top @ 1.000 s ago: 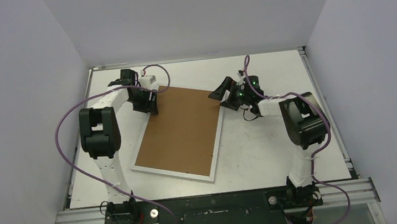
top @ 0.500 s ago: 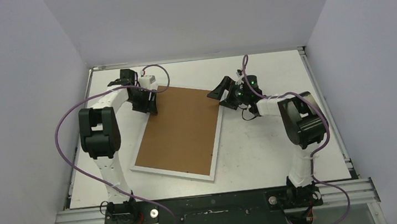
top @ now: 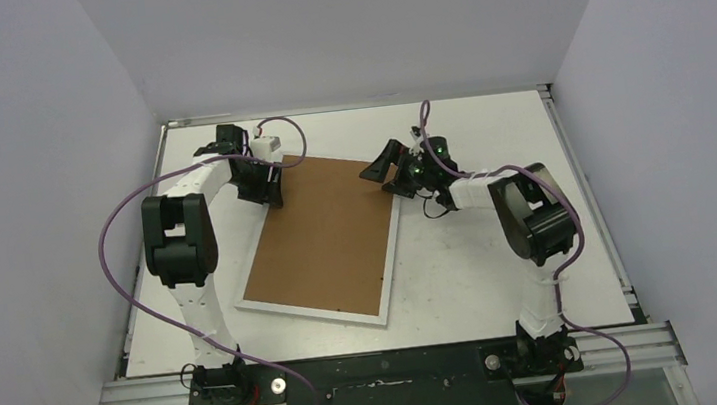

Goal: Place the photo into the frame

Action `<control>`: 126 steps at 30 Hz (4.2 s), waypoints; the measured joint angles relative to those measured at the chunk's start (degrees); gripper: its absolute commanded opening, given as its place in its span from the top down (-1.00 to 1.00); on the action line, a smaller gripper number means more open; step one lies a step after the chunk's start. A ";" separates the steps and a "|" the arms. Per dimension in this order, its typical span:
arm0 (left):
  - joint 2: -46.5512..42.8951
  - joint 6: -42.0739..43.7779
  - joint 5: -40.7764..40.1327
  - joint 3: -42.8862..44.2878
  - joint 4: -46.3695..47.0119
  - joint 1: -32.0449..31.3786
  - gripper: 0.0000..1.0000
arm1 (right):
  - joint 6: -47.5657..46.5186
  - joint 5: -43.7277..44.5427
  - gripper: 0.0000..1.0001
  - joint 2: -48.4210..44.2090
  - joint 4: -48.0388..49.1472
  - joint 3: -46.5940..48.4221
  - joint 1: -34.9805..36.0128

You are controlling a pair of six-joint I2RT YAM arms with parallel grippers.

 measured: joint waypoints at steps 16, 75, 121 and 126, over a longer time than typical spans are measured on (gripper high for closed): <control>-0.02 0.87 0.39 0.76 -1.18 0.00 -0.13 | -0.46 -3.21 -0.87 1.36 -4.20 6.64 1.31; -21.86 28.02 -32.63 -25.57 -2.78 1.33 -0.93 | -9.70 10.69 -0.91 -24.74 7.93 -34.80 -0.11; -3.78 -3.72 -4.92 -5.53 -7.50 15.67 -0.06 | -11.34 3.78 -0.96 -3.02 -2.78 -4.68 0.09; -3.78 -3.67 -5.14 -5.40 -6.93 15.69 0.12 | -11.37 3.26 -0.96 -2.99 -2.78 -4.68 1.14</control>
